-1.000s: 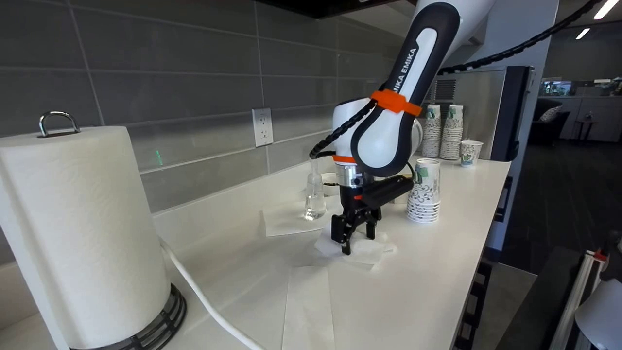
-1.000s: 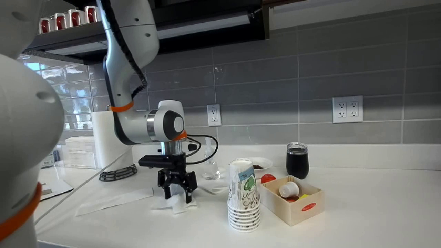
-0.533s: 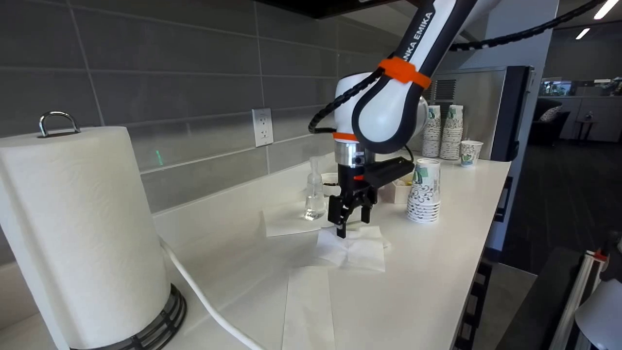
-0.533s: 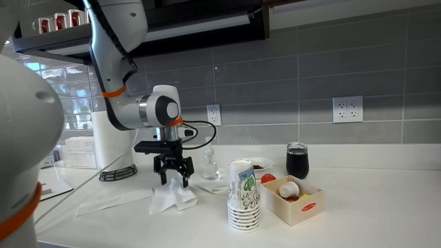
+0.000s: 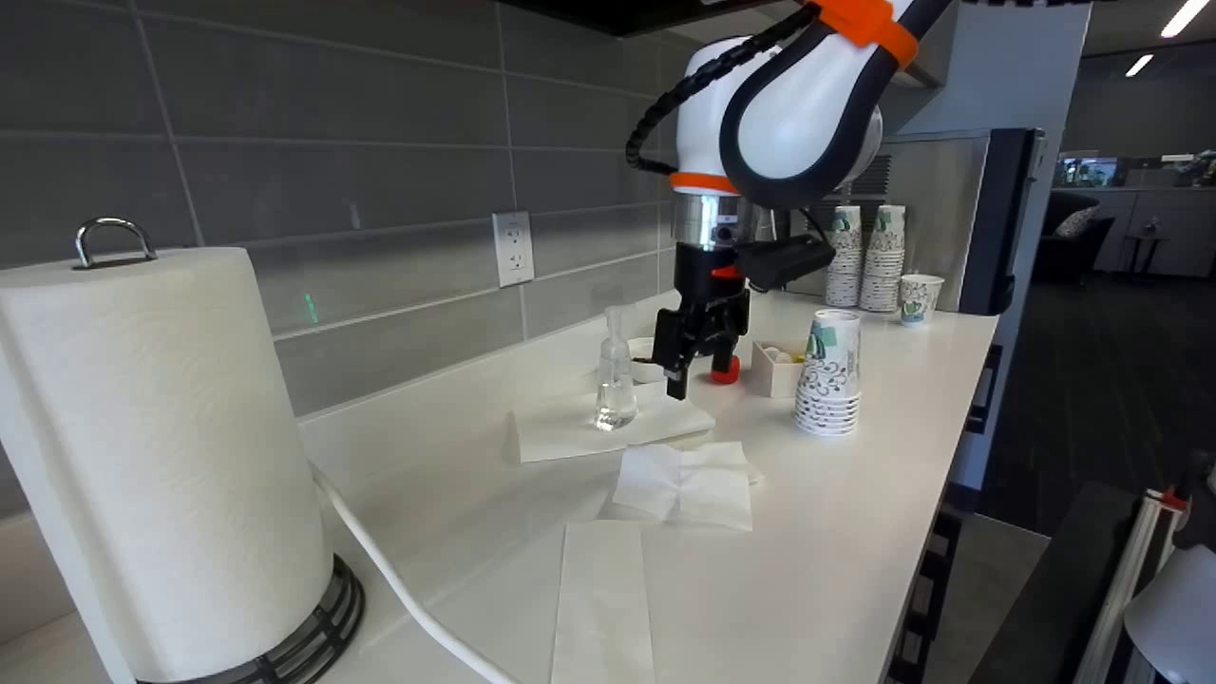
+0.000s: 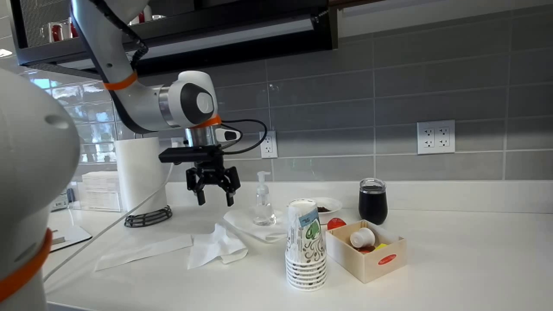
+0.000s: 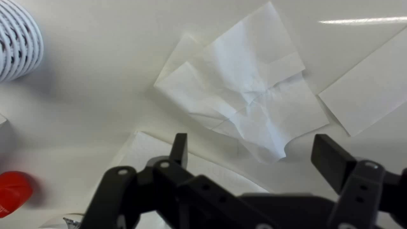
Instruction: Fold one white napkin in the half.
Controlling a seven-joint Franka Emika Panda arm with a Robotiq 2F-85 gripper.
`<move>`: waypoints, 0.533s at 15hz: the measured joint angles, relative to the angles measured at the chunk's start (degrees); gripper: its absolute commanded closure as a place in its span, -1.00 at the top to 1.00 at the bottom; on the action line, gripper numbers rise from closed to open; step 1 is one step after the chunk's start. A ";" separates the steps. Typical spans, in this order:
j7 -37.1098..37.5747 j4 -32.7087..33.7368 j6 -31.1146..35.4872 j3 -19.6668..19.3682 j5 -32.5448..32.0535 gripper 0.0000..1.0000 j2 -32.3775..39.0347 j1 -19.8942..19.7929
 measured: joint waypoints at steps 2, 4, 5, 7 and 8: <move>-1.52 -0.20 -0.28 -0.01 0.60 1.00 -1.47 -0.04; -2.96 -0.26 -0.32 -0.02 1.19 1.00 -2.26 -0.08; -3.64 -0.29 -0.32 -0.02 1.48 1.00 -2.49 -0.10; -4.94 -0.30 -0.32 -0.04 2.01 1.00 -2.67 -0.14; -5.43 -0.30 -0.32 -0.05 2.22 1.00 -2.68 -0.15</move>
